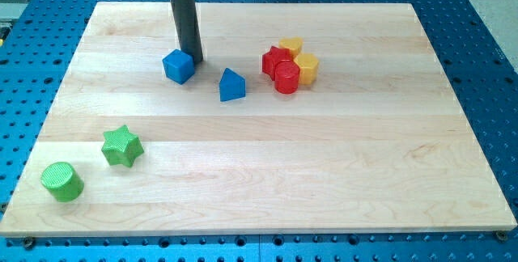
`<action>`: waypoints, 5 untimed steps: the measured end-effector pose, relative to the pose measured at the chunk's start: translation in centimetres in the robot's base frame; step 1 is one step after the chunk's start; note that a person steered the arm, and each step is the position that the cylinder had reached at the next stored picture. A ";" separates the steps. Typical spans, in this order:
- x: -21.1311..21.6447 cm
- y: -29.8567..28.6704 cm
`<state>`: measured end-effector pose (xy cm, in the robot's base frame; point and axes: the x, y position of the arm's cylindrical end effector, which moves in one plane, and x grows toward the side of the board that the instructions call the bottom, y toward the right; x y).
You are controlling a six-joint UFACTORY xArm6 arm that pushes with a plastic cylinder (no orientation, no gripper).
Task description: Slide the cube to the top of the green star
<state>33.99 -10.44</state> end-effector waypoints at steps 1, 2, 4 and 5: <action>0.0 0.2; 0.1 0.1; 5.9 -6.7; 6.4 -7.7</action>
